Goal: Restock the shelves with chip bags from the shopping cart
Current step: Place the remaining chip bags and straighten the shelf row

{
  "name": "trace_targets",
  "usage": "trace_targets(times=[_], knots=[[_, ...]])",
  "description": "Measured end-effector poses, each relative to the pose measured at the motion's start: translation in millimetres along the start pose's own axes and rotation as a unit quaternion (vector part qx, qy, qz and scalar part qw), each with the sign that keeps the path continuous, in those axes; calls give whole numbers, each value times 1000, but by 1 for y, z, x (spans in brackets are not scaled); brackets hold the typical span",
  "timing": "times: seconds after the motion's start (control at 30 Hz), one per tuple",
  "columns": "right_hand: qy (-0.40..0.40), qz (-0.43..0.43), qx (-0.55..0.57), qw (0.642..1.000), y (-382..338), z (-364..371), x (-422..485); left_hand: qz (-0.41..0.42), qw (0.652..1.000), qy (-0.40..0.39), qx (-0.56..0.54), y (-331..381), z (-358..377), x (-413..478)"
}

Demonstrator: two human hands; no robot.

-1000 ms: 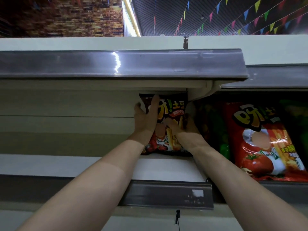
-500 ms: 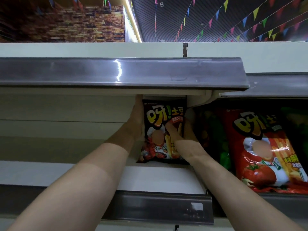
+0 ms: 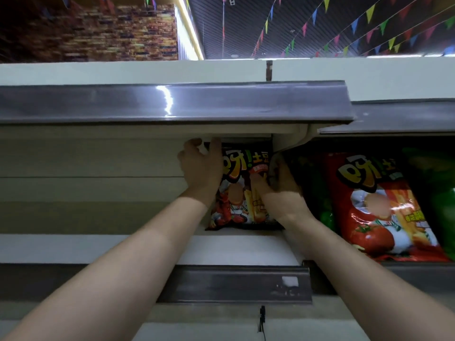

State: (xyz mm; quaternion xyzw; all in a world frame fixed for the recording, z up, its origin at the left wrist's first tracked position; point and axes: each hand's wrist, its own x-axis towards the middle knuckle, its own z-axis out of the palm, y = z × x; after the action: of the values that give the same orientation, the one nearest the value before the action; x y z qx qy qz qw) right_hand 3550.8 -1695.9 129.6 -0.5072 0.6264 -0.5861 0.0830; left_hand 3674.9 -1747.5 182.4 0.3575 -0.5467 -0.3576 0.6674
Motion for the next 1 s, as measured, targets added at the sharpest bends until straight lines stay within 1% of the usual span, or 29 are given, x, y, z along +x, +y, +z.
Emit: trace_targets(times=[0.03, 0.1, 0.17, 0.2, 0.3, 0.33, 0.43, 0.53, 0.63, 0.7, 0.77, 0.83, 0.9, 1.0], knots=[[19, -25, 7, 999, -6, -3, -6, 45, 999, -2, -2, 1, -2, -8], [18, -62, -34, 997, -16, -14, -22, 71, 997, -27, 0, 11, 2, -25], [25, -98, -67, 993, -13, -28, -36, 38, 997, -66, -12, 16, 15, -42], [40, -132, -95, 986, -10, -37, -42, 16, 996, -85, -11, 22, 22, -55], [98, -235, -156, 955, 0, -70, -56, -24, 990, -138, 3, 27, 49, -87], [116, -249, -165, 947, 4, -82, -58, -36, 987, -156, 6, 28, 59, -96], [153, -256, -185, 936, 17, -117, -56, -67, 979, -191, -15, 30, 88, -111], [171, -229, -207, 936, 35, -146, -49, -103, 970, -220, 7, 32, 113, -125], [152, -188, -235, 941, 49, -162, -44, -161, 962, -220, 24, 30, 132, -133], [133, -180, -236, 946, 53, -166, -44, -175, 961, -209, 35, 26, 141, -137], [116, -171, -226, 952, 52, -169, -43, -167, 967, -188, 48, 21, 148, -140], [111, -144, -207, 961, 48, -173, -41, -155, 973, -163, 53, 19, 153, -142], [105, -77, -171, 977, 43, -178, -36, -127, 982, -137, 39, 16, 155, -144], [60, 28, -119, 991, 45, -179, -29, -89, 990, -107, 27, 15, 154, -146]])
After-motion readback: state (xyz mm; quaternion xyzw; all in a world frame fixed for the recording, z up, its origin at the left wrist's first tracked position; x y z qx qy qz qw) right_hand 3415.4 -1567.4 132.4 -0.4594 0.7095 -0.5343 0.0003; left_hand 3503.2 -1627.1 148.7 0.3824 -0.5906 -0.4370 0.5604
